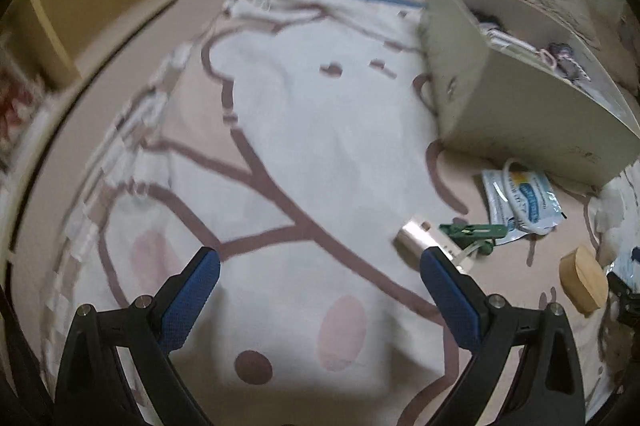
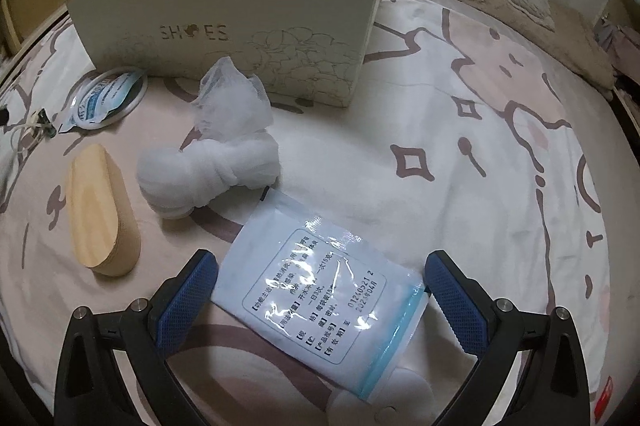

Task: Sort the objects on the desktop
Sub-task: 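Move the left gripper to the white-and-gold box while the right gripper approaches the white sachet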

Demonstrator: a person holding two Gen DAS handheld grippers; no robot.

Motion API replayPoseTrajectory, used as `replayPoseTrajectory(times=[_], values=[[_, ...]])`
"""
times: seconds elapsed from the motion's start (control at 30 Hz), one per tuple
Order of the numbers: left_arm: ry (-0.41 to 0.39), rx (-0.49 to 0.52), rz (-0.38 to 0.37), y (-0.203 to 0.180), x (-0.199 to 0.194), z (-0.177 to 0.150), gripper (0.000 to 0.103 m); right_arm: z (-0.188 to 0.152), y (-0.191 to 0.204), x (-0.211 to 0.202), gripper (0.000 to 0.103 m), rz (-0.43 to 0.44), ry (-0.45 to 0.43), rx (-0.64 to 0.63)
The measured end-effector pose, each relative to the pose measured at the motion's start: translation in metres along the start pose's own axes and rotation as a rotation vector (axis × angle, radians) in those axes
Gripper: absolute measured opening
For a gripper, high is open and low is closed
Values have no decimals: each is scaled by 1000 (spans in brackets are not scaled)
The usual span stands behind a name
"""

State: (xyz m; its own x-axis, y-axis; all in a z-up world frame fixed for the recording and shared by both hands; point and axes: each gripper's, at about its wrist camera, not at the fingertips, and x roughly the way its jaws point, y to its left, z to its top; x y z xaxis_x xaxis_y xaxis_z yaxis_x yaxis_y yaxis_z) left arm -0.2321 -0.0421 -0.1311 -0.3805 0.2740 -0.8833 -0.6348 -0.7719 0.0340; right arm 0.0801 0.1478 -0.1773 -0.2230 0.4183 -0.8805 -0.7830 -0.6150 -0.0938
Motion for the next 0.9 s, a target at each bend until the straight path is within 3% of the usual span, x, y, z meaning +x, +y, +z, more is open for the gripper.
replayPoseTrajectory(times=[0.13, 0.3, 0.47, 0.77, 0.9], values=[[57, 4, 23, 2, 13, -3, 101, -1, -2, 0, 103, -1, 0, 7], [81, 95, 22, -13, 16, -10, 101, 0, -7, 2, 103, -3, 5, 20], [72, 209, 16, -32, 12, -17, 101, 0, -13, 3, 103, -11, 15, 40], [62, 265, -33, -45, 12, -16, 101, 1, -22, 6, 103, -31, 30, 81], [44, 336, -20, -53, 15, -13, 101, 1, -26, 8, 103, -20, 36, 92]])
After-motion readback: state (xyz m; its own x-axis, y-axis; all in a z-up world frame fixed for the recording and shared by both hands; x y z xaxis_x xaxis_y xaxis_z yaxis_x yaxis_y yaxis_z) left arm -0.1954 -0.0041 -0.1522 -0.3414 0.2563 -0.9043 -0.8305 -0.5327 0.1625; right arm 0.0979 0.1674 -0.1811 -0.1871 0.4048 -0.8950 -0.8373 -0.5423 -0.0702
